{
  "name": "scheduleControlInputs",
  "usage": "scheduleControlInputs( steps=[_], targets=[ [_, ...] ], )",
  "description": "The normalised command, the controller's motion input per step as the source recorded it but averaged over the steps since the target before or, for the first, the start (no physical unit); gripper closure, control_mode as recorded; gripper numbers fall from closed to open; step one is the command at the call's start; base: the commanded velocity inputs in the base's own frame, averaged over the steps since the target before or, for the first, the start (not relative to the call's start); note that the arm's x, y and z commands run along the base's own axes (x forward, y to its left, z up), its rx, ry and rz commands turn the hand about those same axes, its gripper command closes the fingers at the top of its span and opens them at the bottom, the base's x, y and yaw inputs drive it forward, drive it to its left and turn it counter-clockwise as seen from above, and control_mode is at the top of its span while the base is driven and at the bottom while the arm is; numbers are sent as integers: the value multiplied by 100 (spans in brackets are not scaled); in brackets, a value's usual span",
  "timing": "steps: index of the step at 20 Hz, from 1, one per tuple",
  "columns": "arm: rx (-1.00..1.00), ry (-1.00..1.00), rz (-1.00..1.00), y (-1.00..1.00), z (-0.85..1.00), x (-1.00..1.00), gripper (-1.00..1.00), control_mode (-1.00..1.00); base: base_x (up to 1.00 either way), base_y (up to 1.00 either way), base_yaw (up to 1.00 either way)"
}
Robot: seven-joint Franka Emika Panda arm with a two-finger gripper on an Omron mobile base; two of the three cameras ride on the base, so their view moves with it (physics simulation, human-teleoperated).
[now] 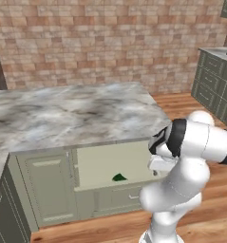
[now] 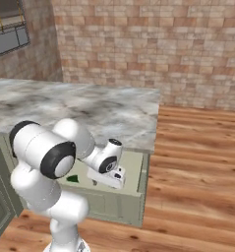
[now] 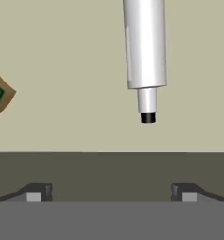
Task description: Restock the sink supplies by placing the sponge and soap dispenser on the counter and next to the sink. Make sure the soap dispenser is upright.
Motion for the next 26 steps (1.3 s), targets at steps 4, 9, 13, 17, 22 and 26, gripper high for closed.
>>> scheduleControlInputs(
  steps=[4, 9, 13, 17, 22, 26],
  targets=[
    [0, 1, 0, 0, -2, -79, -100, -100, 0, 0, 0],
    [0, 9, 0, 0, 3, -13, -100, -100, 0, 0, 0],
    [0, 4, 1, -10, 15, 62, -100, -100, 0, 0, 0],
    [-3, 1, 0, -7, -27, 46, -100, -100, 0, 0, 0],
    [0, 0, 0, -21, -20, 37, -100, -100, 0, 0, 0],
    [0, 2, 0, -4, -23, 33, -100, -100, 0, 0, 0]
  ],
)
